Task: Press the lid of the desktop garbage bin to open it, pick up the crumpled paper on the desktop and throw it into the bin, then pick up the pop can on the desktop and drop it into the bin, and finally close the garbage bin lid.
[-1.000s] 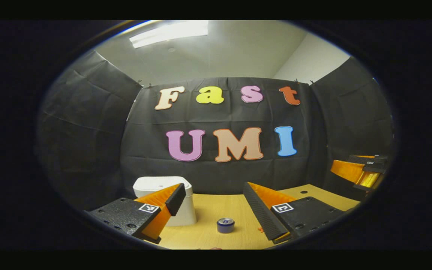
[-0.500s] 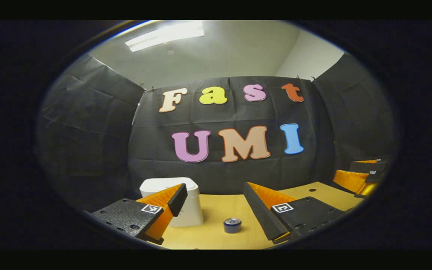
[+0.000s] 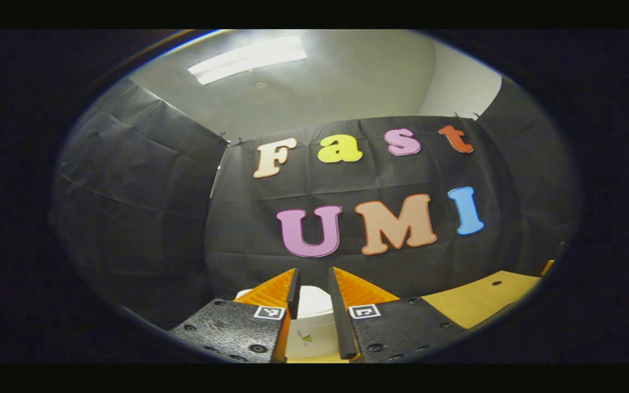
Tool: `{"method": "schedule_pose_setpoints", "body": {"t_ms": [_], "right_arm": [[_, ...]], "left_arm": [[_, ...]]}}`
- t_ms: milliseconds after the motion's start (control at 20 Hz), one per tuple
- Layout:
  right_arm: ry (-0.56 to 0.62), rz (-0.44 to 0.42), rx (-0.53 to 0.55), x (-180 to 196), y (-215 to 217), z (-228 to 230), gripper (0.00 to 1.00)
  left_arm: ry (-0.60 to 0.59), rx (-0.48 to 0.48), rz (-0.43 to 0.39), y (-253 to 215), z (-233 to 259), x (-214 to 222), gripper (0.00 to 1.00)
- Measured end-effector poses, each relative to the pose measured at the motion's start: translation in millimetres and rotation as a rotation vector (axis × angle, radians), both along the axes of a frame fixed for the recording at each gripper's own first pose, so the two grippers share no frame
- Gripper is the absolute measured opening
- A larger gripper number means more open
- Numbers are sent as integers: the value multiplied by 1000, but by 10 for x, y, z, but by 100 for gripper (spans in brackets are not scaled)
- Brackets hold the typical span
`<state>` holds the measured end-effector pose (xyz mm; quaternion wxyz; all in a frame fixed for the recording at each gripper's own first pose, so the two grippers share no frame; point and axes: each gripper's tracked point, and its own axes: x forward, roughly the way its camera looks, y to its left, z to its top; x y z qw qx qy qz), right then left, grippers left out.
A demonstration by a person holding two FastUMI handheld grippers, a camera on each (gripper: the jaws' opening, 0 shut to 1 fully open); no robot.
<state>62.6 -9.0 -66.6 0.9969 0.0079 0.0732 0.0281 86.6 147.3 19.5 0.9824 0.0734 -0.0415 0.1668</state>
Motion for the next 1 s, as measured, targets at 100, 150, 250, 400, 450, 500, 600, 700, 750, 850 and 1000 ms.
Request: {"method": "schedule_pose_setpoints", "body": {"t_ms": [100, 150, 250, 400, 450, 500, 600, 700, 750, 850, 1000], "right_arm": [[7, -32, -4, 46, 103, -9, 96], [6, -43, -11, 71, 159, 1, 96], [9, -55, -35, 109, 278, -1, 96], [37, -61, -67, 157, 446, -73, 96], [45, -61, -77, 175, 525, -73, 96], [46, -62, -83, 181, 551, -77, 96], [53, -54, -94, 198, 617, -93, 96], [58, -42, -102, 212, 677, -112, 98], [60, -33, -103, 218, 715, -117, 96], [56, -16, -100, 214, 779, -114, 96], [24, 10, -92, 204, 823, -50, 96]], "left_arm": [[27, -56, 6, 253, -211, 151, 14], [34, -83, 17, 390, -317, 226, 11], [83, -116, 73, 725, -626, 338, 5], [169, -129, 86, 935, -1026, 464, 0], [184, -136, 59, 931, -1117, 514, 0], [206, -153, 45, 934, -1225, 537, 0], [270, -150, 46, 889, -1421, 511, 0], [284, -149, 50, 932, -1420, 520, 0], [270, -144, 41, 915, -1394, 534, 0], [216, -156, 16, 896, -1306, 520, 0], [168, -166, 9, 920, -1088, 553, 0]]}}
